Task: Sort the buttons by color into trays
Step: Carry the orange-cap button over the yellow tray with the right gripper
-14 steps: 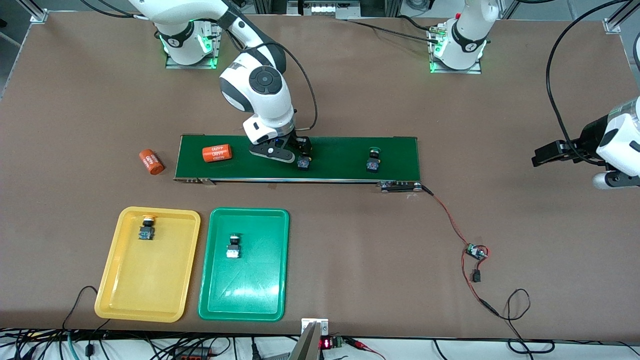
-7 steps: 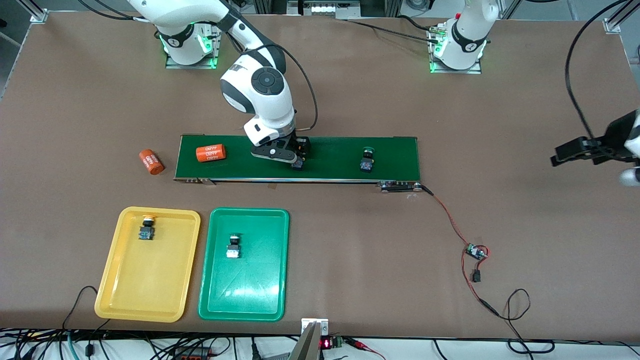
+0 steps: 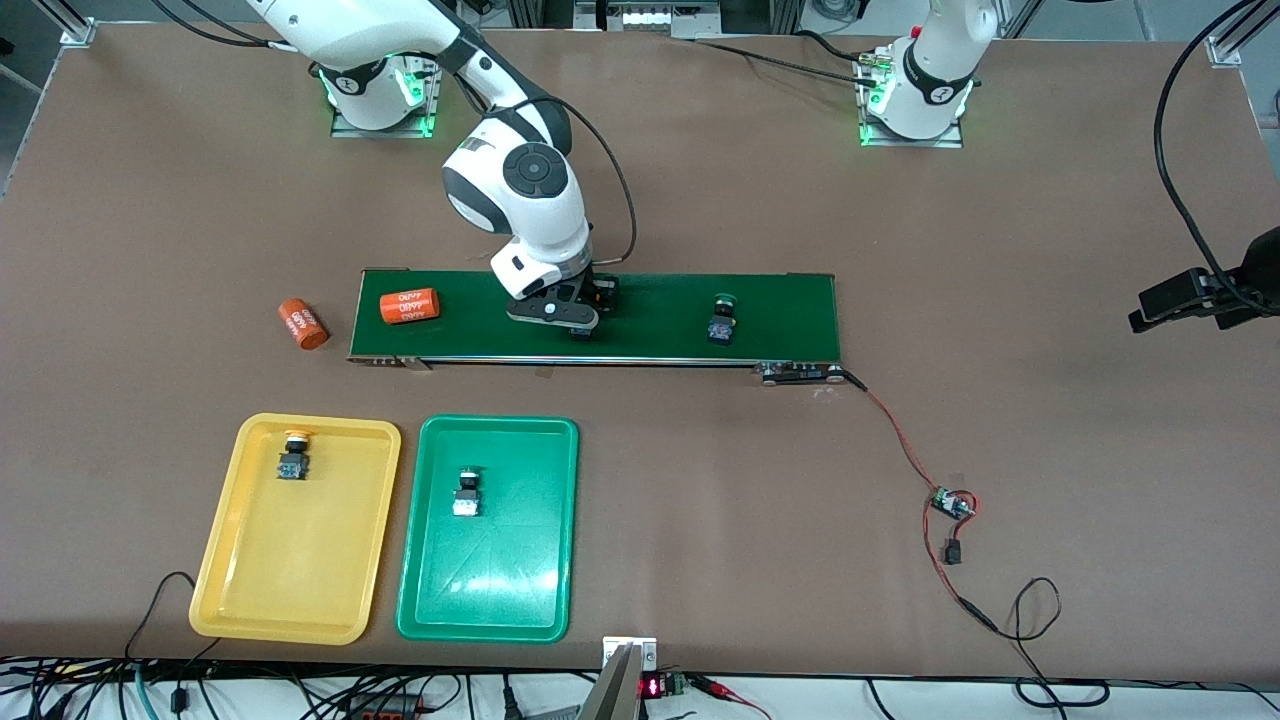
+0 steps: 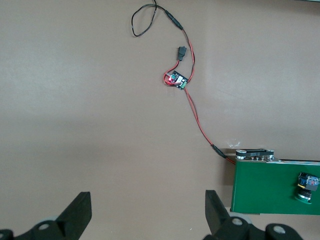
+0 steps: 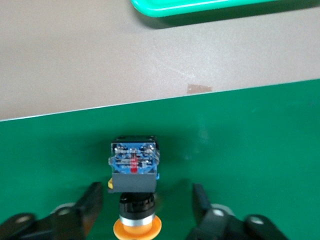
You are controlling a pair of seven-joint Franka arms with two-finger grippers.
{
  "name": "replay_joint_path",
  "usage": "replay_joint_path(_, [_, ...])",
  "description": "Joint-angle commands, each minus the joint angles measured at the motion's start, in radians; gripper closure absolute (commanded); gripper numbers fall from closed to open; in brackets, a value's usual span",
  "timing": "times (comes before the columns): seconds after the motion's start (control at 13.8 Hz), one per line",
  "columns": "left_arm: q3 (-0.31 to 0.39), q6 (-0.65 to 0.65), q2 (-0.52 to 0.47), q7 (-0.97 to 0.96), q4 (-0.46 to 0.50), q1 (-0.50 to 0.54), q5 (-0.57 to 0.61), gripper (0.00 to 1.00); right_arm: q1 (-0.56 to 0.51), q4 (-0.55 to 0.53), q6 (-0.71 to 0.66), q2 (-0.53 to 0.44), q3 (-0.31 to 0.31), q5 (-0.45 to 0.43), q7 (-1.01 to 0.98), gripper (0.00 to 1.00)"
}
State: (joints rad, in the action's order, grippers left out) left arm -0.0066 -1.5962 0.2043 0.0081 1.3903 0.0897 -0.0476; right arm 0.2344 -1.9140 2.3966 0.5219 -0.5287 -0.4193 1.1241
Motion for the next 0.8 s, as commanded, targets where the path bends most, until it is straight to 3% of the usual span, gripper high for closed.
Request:
replay_joint_path(0.0, [-0.007, 0.018, -0.005, 0.019, -0.013, 0.007, 0.015, 0.00, -0.018, -0.005, 0.018, 0.003, -0.001, -0.019, -0.047, 0.53])
replay_joint_path(0.22, [-0.007, 0.015, -0.005, 0.019, -0.010, 0.008, 0.020, 0.00, -0.023, -0.005, 0.035, 0.018, 0.016, -0.019, -0.063, 0.64])
replay_joint_path(0.51, [-0.068, 0.012, -0.005, 0.021, 0.001, 0.081, 0.017, 0.00, -0.043, 0.012, 0.032, 0.006, 0.036, -0.012, -0.121, 0.91])
replay_joint_path(0.65, [-0.046, 0.010, -0.014, 0.007, 0.007, 0.032, 0.025, 0.00, -0.063, 0.050, -0.019, -0.011, 0.038, -0.003, -0.133, 0.91])
replay_joint_path(0.73, [0.006, 0.012, -0.023, 0.004, 0.015, -0.014, 0.025, 0.00, -0.066, 0.082, -0.071, -0.016, 0.038, -0.001, -0.151, 0.91])
